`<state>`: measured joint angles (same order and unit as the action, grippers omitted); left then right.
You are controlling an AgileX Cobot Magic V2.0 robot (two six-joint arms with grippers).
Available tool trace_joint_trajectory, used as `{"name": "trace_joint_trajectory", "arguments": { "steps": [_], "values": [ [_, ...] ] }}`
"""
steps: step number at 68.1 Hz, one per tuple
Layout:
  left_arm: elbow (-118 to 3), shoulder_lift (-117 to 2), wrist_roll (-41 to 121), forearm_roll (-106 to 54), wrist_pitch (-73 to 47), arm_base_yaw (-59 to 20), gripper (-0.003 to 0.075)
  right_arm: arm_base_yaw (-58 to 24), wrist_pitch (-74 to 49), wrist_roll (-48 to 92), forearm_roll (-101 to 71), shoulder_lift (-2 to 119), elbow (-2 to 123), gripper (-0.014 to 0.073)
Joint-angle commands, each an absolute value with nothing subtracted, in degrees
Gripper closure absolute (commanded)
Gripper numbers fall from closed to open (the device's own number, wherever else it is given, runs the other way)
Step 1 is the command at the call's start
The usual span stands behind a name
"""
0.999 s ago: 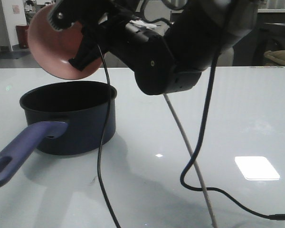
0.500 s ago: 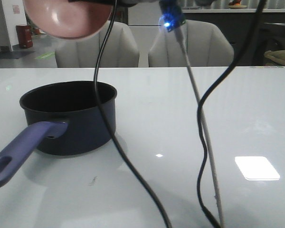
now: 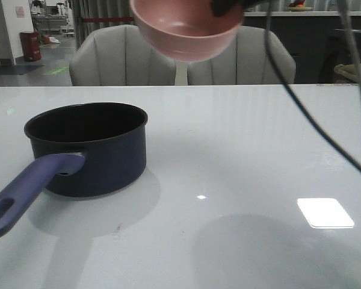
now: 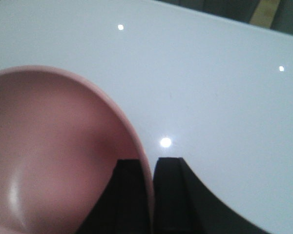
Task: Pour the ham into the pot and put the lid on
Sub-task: 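Carry the empty pink bowl back and set it down with the right gripper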
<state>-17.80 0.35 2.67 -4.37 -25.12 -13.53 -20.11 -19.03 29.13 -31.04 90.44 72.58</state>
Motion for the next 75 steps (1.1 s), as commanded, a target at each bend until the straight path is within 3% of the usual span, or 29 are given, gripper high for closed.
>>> {"name": "trace_joint_trajectory", "arguments": {
  "steps": [1, 17, 29, 54, 63, 75],
  "values": [
    [-19.2, 1.3, 2.4, -4.8, -20.3, -14.0, 0.0095, -14.7, -24.1, 29.0, -31.0, 87.7, 74.2, 0.0463],
    [-19.2, 1.3, 2.4, -4.8, -20.3, -14.0, 0.0095, -6.5, -29.8, 22.3, -22.2, 89.6, 73.3, 0.0459],
    [-19.2, 1.3, 2.4, -4.8, -20.3, -14.0, 0.0095, -6.1, -34.0, 13.1, -12.2, 93.8, 73.3, 0.0459],
    [-19.2, 1.3, 2.4, -4.8, -20.3, -14.0, 0.0095, -6.3, -34.9, 12.1, -17.7, 102.5, 73.3, 0.0455],
    [-19.2, 1.3, 2.4, -4.8, -20.3, -14.0, 0.0095, -6.3, -34.8, 12.1, -17.7, 103.9, 73.3, 0.0397],
    [-19.2, 1.3, 2.4, -4.8, -20.3, -14.0, 0.0095, -6.3, -34.9, 12.1, -17.6, 104.2, 73.6, 0.0235]
  ]
}}
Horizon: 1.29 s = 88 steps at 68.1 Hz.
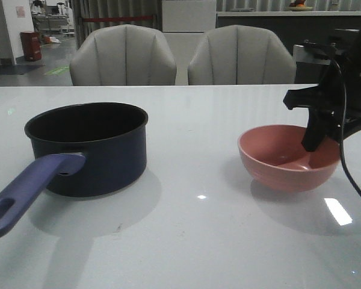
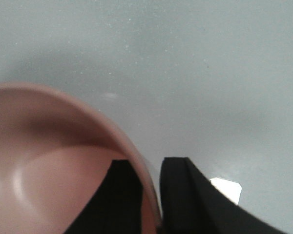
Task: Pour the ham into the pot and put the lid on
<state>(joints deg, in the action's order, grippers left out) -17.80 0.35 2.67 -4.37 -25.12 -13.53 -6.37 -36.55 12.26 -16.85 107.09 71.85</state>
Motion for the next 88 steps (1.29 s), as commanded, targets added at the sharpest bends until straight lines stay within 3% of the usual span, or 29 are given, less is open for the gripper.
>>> {"name": "trace_joint_trajectory", "arguments": {
  "steps": [1, 8, 33, 60, 88],
  "values": [
    [-19.2, 1.3, 2.4, -4.8, -20.3, -14.0, 0.0095, -6.3, -35.1, 12.1, -17.5, 104.2, 73.7, 0.0223],
    [-19.2, 1.3, 2.4, -4.8, -20.3, -14.0, 0.0095, -6.3, -36.5, 12.1, -16.1, 103.3, 74.9, 0.017],
    [-19.2, 1.3, 2.4, -4.8, -20.3, -14.0, 0.0095, -6.3, -32.8, 12.8, -13.6, 85.4, 72.6, 0.0172],
    [-19.2, 1.3, 2.4, -4.8, -20.3, -14.0, 0.0095, -13.4, -10.3, 12.8, -14.6, 59.9, 49.5, 0.0174],
    [-19.2, 1.3, 2.4, -4.8, -19.7, -14.0, 0.0095, -16.4, -3.5, 12.8, -15.4, 30.7, 24.5, 0.0174]
  ]
}}
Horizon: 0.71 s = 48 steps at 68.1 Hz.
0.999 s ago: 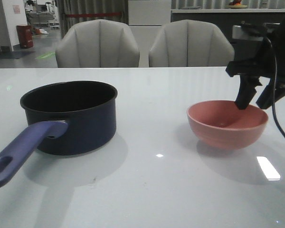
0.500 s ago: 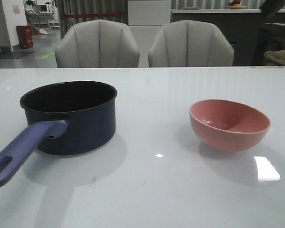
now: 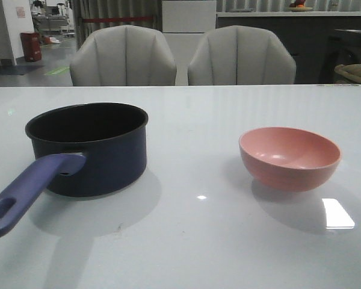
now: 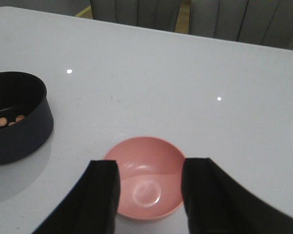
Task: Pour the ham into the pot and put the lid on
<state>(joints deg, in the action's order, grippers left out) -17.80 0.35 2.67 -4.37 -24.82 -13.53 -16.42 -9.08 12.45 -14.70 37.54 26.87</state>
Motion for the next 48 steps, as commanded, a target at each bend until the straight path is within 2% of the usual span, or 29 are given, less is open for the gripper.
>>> {"name": "trace_joint_trajectory", "arguments": {
  "steps": [1, 11, 23, 27, 35, 40, 48],
  "values": [
    [-19.1, 1.3, 2.4, -4.8, -19.7, -14.0, 0.0095, -16.4, -3.7, 12.8, -15.4, 29.5, 23.5, 0.0174],
    [-19.0, 1.3, 2.4, -4.8, -19.8, -14.0, 0.0095, -16.4, -5.2, 12.8, -16.4, 17.6, 17.2, 0.0174],
    [-18.9, 1.3, 2.4, -4.8, -19.8, -14.0, 0.0095, -16.4, -7.0, 12.8, -16.4, 10.2, 12.6, 0.0186],
    [-18.9, 1.3, 2.4, -4.8, -19.8, -14.0, 0.0095, -16.4, -6.6, 12.8, -16.4, 9.5, 11.8, 0.0244],
    [-18.9, 1.3, 2.4, -6.0, -20.1, -14.0, 0.0095, -16.4, -6.4, 12.8, -16.4, 9.5, 11.7, 0.0478],
    [-18.9, 1.1, 2.4, -5.7, -20.1, -14.0, 0.0095, -16.4, -6.4, 12.8, -16.4, 9.5, 11.7, 0.044],
    [-19.8, 0.4, 2.4, -4.7, -20.6, -14.0, 0.0095, -16.4, -6.7, 12.8, -16.4, 9.5, 11.7, 0.0448]
  ]
}}
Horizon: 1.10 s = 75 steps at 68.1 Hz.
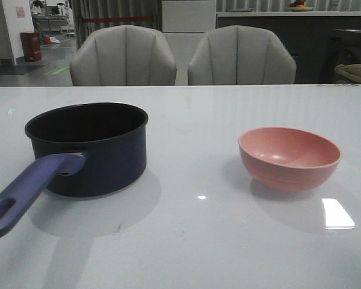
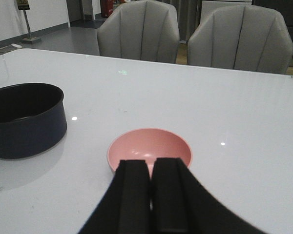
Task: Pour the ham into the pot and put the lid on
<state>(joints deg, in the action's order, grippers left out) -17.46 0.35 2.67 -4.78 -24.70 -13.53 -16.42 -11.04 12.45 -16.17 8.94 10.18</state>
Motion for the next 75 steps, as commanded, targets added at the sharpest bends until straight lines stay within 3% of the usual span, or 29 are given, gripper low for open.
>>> {"name": "trace_joint_trajectory", "arguments": {
  "steps": [1, 15, 36, 63, 75],
  "values": [
    [-20.0, 0.3, 2.4, -4.7, -20.7, -14.0, 0.0095, -16.4, -6.7, 12.8, -16.4, 9.5, 11.7, 0.0448],
    [-26.8, -9.6, 1.5, -3.6, -24.2, -14.0, 0.009, -16.4, -6.7, 12.8, -16.4, 9.5, 11.7, 0.0448],
    [-38.4, -35.9, -18.5, 13.0, -28.1, -10.0, 0.0092, -16.4, -6.7, 12.8, -16.4, 9.5, 11.7, 0.0448],
    [-52.7, -65.9, -18.2, 12.5, -38.7, -4.2, 0.0095, -16.4, -6.7, 12.8, -16.4, 9.5, 11.7, 0.0448],
    [-58.2, -75.1, -10.9, 5.7, -41.8, 0.2, 0.0122, -16.4, -6.7, 12.8, -16.4, 9.5, 11.7, 0.0448]
  ]
}}
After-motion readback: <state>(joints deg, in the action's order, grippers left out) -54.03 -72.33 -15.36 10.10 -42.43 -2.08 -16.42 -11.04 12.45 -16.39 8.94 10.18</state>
